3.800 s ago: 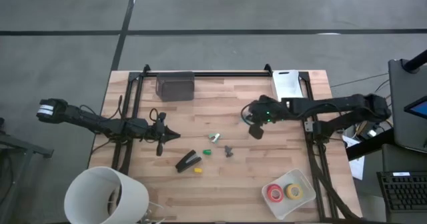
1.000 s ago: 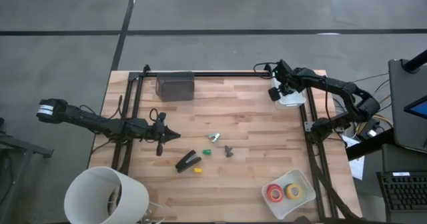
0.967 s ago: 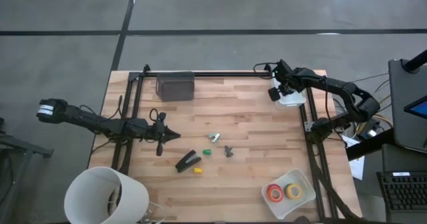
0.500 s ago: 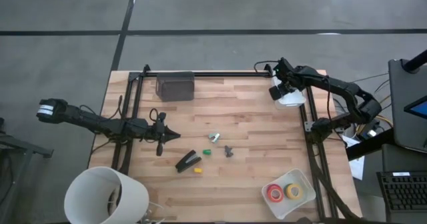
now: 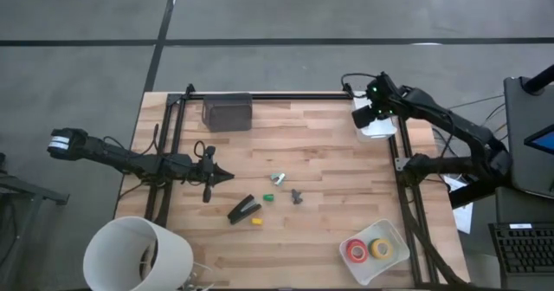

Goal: Pick and place Stapler, Stapler remover, tape
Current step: Put the blue staple remover into the top white bin

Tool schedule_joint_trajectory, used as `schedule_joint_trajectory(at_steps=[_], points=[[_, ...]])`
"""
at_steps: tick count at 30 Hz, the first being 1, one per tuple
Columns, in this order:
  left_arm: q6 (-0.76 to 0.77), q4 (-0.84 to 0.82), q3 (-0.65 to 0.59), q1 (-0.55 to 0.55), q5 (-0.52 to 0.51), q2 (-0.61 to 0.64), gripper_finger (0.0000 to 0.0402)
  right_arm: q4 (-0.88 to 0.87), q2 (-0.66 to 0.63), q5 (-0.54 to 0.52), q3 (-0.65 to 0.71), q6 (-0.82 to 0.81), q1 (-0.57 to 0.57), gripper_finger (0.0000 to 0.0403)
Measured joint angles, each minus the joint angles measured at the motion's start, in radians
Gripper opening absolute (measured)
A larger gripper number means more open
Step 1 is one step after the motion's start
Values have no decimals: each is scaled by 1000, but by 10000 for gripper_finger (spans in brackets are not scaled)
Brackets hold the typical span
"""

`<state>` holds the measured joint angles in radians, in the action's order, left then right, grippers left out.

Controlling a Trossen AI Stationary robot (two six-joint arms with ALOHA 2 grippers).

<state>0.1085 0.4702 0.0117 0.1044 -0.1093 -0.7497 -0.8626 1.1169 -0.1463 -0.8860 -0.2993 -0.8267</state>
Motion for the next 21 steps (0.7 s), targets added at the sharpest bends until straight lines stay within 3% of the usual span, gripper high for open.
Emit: schedule_joint_trajectory(at_steps=[9,21], points=[[0,0,0,0,0,0,21,16,-61,35,3,-51,183,123],[0,0,0,0,0,0,21,169,-12,102,6,-166,508,106]])
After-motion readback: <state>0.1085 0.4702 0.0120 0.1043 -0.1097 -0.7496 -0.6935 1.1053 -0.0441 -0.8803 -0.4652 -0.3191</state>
